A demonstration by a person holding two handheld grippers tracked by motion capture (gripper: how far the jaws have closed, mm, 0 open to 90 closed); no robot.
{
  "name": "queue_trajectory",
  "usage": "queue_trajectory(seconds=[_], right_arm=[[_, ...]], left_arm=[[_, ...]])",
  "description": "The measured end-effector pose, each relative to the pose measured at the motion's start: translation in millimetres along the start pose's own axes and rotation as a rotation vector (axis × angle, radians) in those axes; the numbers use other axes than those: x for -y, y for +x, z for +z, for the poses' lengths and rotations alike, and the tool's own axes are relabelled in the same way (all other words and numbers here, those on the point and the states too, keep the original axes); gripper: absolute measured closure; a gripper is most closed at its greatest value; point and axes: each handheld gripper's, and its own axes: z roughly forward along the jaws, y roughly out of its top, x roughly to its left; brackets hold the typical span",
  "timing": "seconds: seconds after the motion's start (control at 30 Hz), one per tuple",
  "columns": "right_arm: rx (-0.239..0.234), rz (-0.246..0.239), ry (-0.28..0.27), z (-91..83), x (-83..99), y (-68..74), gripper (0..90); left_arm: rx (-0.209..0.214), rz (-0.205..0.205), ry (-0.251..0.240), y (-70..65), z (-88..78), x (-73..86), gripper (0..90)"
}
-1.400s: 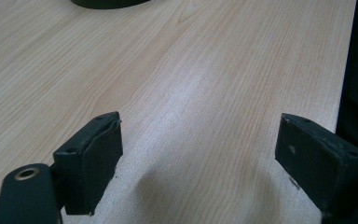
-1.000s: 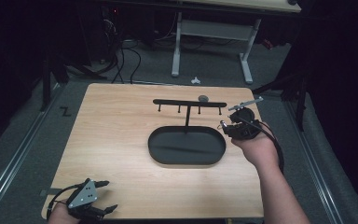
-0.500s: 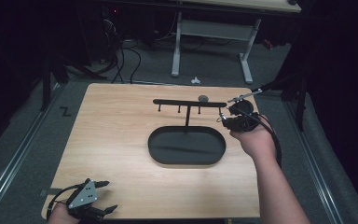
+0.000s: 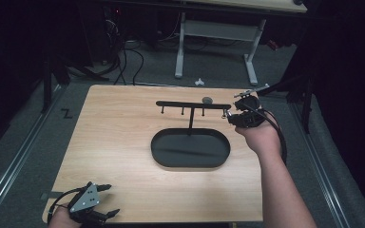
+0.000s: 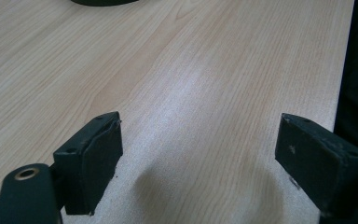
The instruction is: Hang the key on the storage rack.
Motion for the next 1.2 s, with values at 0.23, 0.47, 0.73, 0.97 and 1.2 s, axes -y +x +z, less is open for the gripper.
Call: queue_trajectory(seconds=[0.23,0.47,0.73,0.97,1.2], right_arm=[[0.004,0.019,0.004,4.9,-2.9,-4.2,84.5],[0.016,0.034,0.007,9.2,-6.0,-8.2,84.4],[0.038,0.039,0.016,14.5,-7.5,-10.5,78.8],[0.04,0.029,0.025,16.2,-5.0,-7.0,77.7],[0.031,0.028,0.038,17.6,0.2,-6.4,76.0]], left_arm=[[0.002,0.0,0.002,-0.2,0.0,0.2,15.4],[0.003,0.001,0.005,-0.3,-0.1,0.5,15.4],[0.006,0.002,0.006,-0.4,0.3,0.5,15.4],[0.009,0.004,0.007,-0.5,0.7,0.2,15.4],[0.01,0.002,0.007,-0.9,1.5,0.1,15.4]])
